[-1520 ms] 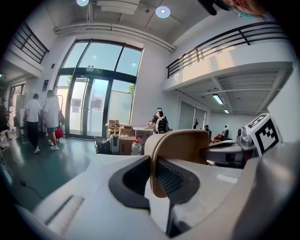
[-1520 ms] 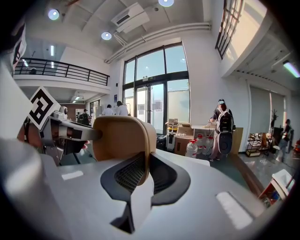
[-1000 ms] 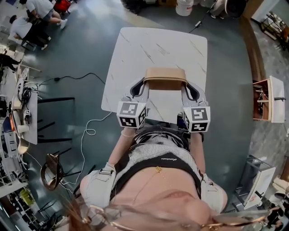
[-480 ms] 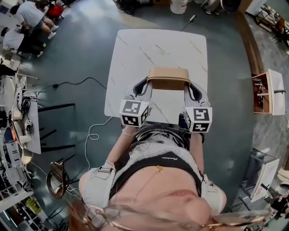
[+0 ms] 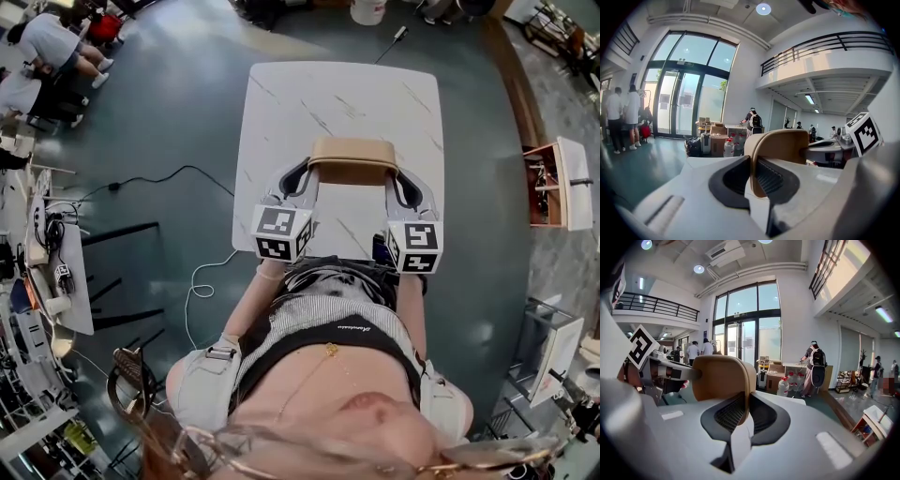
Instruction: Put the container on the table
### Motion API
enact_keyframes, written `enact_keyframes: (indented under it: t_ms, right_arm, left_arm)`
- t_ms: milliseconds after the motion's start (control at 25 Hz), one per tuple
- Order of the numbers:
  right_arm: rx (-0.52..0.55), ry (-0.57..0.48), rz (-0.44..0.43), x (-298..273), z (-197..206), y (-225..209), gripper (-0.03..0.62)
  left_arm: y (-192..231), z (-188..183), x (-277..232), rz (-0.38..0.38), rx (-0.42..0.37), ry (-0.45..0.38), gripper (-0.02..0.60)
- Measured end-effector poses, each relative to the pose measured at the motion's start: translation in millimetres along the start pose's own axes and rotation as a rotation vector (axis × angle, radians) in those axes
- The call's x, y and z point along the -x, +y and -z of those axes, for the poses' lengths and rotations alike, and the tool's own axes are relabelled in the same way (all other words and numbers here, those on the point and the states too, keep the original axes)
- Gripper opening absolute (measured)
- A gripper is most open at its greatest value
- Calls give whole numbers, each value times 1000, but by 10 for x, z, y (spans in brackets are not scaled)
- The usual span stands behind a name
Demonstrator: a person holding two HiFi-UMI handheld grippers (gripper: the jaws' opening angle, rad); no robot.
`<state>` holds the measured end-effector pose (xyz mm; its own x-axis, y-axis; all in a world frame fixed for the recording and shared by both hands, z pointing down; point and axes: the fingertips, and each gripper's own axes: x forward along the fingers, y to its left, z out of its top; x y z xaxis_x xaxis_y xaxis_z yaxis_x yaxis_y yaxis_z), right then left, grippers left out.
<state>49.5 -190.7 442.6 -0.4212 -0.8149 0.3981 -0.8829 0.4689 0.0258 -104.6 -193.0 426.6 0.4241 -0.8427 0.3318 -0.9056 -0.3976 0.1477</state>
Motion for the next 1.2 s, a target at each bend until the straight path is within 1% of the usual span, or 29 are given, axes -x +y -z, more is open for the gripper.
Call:
enact_keyframes:
  t_ms: [320, 800, 1200]
  right_arm:
    - [1, 8, 7, -157, -58, 97, 60]
    - [-2, 17, 19, -192, -66, 68, 60]
    - [2, 52, 13, -253, 55, 104, 60]
  left_arm:
    - [199, -16, -29, 9, 7, -3, 32]
    - [216, -29, -90, 22, 5, 7, 34]
    - [259, 118, -112, 14, 19, 40, 34]
